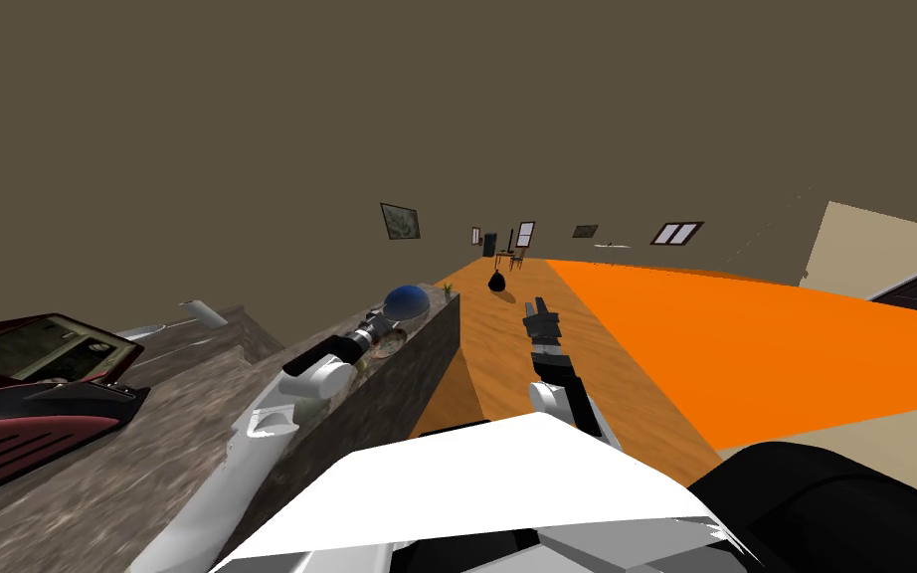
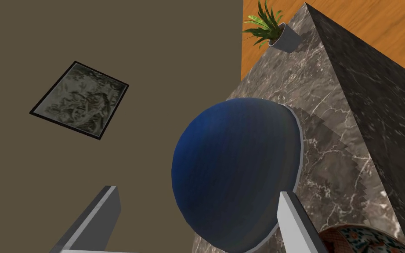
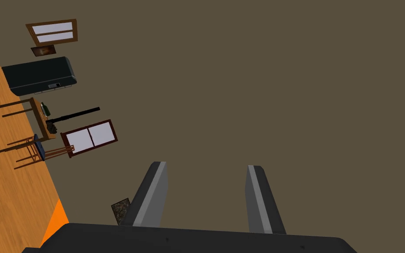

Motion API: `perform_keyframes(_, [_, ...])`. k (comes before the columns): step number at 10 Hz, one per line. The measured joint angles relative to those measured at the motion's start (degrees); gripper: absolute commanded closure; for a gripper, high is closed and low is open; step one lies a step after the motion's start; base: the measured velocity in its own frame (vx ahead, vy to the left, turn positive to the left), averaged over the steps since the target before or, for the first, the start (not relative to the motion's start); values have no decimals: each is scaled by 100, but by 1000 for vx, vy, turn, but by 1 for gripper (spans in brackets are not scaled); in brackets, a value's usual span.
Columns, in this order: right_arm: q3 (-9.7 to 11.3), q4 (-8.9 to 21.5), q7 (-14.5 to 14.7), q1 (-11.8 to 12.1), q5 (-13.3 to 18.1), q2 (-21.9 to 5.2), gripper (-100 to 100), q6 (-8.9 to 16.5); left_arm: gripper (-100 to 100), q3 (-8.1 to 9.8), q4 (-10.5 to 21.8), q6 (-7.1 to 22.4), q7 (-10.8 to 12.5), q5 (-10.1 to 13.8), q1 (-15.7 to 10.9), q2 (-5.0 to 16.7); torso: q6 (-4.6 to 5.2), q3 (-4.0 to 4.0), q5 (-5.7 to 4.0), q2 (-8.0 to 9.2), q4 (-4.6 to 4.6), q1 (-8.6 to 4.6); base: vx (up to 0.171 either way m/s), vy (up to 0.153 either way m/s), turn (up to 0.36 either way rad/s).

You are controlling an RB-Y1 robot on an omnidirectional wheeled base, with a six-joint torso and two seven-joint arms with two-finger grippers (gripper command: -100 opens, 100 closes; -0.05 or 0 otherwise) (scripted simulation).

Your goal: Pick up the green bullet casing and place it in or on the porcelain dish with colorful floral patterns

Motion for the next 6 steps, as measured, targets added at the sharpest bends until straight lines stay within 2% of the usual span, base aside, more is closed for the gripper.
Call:
perform_keyframes(5, [0,0,0,0,0,0,0,0,-100,-22,137,820,418,573,-164,476,-2,-1,1,-1,-1,3,34,1,-33])
perform_keyframes(6, [0,0,0,0,0,0,0,0,-100,-24,198,962,497,773,-183,643,-1,-2,1,-2,-1,5,31,10,-23])
